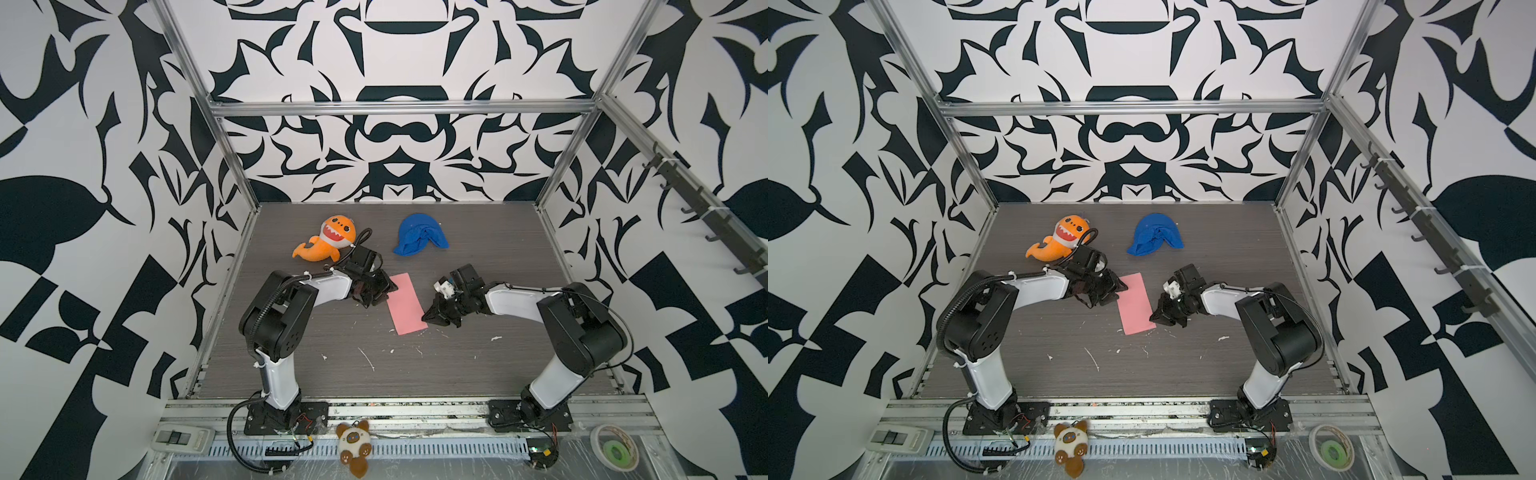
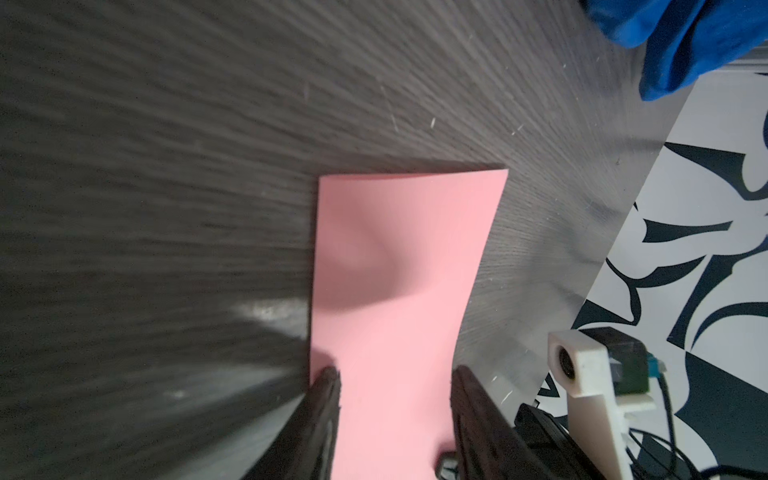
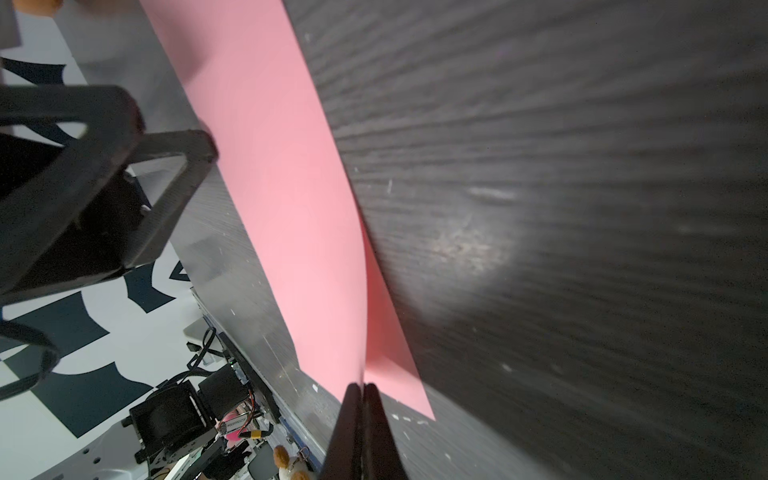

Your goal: Fold a paper plane with a square sheet of paper (pick it up from the middle)

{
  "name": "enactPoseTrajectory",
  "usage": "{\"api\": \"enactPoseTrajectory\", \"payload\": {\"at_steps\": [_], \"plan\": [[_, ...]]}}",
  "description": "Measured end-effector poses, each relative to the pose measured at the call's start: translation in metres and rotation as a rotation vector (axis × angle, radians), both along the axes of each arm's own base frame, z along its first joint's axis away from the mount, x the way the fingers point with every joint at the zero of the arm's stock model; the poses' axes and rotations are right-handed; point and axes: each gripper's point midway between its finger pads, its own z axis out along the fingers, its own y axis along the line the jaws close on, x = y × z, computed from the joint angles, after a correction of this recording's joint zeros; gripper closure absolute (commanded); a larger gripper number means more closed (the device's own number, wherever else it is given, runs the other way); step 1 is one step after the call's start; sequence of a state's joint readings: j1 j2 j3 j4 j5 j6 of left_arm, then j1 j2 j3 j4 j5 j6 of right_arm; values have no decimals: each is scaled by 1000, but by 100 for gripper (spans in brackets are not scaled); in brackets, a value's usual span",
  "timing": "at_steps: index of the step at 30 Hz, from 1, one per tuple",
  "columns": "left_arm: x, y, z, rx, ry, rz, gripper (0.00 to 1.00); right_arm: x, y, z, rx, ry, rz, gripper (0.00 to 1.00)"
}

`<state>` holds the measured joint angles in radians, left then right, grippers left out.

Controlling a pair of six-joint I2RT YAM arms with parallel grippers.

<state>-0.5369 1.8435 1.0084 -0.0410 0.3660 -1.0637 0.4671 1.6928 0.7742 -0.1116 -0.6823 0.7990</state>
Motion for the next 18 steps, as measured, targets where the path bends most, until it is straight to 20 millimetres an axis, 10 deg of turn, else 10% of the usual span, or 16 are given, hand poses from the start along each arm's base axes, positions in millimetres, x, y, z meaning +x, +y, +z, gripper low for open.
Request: {"api": "enactPoseTrajectory", "payload": {"at_steps": [18], "plan": [[-4,0,-9,1,21,-13,68,8,28,13,-68,-55,84,96]]}}
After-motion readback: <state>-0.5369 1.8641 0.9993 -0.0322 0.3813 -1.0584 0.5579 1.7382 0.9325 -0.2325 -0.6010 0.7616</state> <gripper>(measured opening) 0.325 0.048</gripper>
